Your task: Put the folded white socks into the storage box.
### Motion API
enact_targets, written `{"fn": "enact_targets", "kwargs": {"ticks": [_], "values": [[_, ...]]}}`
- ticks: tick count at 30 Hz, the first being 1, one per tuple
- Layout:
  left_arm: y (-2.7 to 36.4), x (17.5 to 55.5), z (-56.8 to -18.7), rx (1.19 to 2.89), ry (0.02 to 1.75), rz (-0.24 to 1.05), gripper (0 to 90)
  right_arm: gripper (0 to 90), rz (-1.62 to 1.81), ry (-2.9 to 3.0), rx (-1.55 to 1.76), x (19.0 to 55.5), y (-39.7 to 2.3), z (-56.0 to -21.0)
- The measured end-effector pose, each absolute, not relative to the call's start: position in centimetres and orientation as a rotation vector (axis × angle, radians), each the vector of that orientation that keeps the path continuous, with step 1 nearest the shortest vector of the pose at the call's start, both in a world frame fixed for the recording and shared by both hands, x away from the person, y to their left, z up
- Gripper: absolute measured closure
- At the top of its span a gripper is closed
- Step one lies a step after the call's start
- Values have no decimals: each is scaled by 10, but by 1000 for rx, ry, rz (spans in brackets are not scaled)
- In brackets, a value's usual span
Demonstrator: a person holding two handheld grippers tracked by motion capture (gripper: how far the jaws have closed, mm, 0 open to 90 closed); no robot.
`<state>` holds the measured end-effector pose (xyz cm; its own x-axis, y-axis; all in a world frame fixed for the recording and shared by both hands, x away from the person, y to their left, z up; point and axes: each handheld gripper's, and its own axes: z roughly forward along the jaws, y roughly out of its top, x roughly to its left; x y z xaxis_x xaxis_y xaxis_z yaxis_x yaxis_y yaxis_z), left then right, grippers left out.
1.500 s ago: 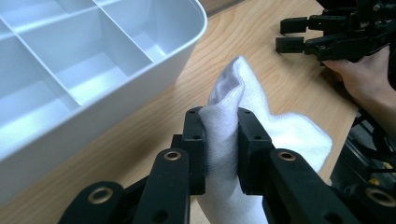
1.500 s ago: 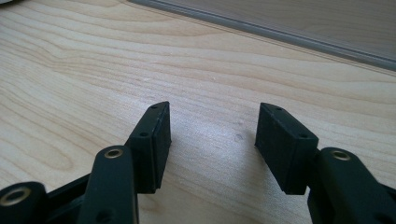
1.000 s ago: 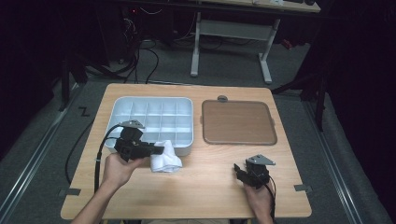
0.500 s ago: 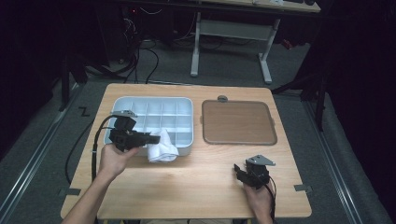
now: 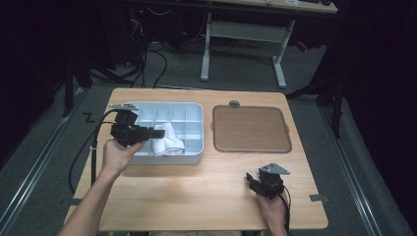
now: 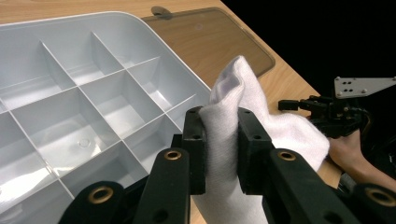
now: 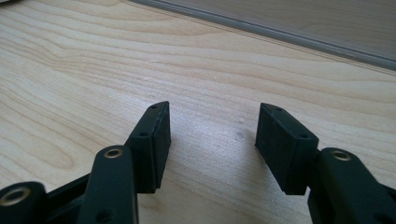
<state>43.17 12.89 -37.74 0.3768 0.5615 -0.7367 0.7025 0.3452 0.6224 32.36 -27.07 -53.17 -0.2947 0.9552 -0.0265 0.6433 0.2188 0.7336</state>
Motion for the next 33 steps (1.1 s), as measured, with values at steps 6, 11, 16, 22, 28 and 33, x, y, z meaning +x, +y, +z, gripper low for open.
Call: {"fn": "enact_targets", "kwargs": {"ticks": [6, 11, 16, 22, 28, 33], "values": [[130, 443, -383, 1305, 1296, -130, 767, 455, 858, 2016, 1473, 323, -271, -532], [130, 451, -390, 1301, 1305, -133, 767, 451, 856, 2015, 1475, 323, -271, -532], [131, 459, -400, 1290, 1321, -144, 766, 448, 853, 2009, 1481, 322, -270, -532], [134, 464, -409, 1274, 1350, -139, 766, 447, 851, 2003, 1487, 322, -270, -532], [137, 468, -419, 1275, 1358, -135, 766, 447, 852, 2000, 1492, 321, -271, -532], [141, 470, -433, 1297, 1376, -84, 765, 447, 850, 1995, 1498, 321, -271, -532]]}}
